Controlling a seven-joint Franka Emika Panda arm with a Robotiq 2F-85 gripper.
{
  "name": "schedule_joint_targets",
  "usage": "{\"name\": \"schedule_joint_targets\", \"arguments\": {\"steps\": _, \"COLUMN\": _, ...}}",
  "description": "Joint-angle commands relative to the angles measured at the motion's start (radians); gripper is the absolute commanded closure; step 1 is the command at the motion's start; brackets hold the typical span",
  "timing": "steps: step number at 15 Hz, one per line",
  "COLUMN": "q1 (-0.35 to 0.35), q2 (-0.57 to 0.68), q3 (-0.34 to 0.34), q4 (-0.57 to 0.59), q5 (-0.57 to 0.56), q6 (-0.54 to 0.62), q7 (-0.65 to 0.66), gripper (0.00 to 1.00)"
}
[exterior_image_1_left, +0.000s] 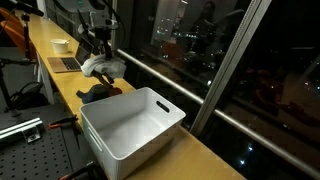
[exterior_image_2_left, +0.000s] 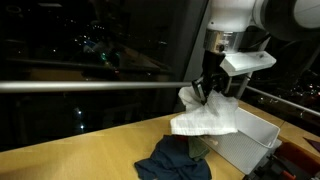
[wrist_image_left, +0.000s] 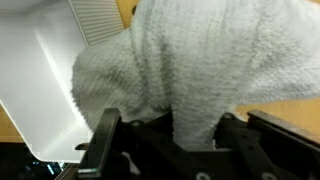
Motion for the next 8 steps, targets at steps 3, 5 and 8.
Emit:
{"name": "schedule_joint_targets", "arguments": {"steps": 3, "q1": -0.041, "q2": -0.044, "q3": -0.045, "q4": -0.088, "q5": 0.044, "q6": 0.069, "q7": -0.053, "gripper": 0.31}}
{"name": "schedule_joint_targets", "arguments": {"steps": 5, "q1": -0.071, "q2": -0.076, "q3": -0.060, "q4": -0.154, "q5": 0.074, "q6": 0.130, "q7": -0.065, "gripper": 0.18}}
{"name": "schedule_joint_targets", "arguments": {"steps": 8, "q1": -0.110, "q2": -0.111, "q3": -0.077, "q4": -0.244, "q5": 0.123, "q6": 0.222, "q7": -0.090, "gripper": 0.00}}
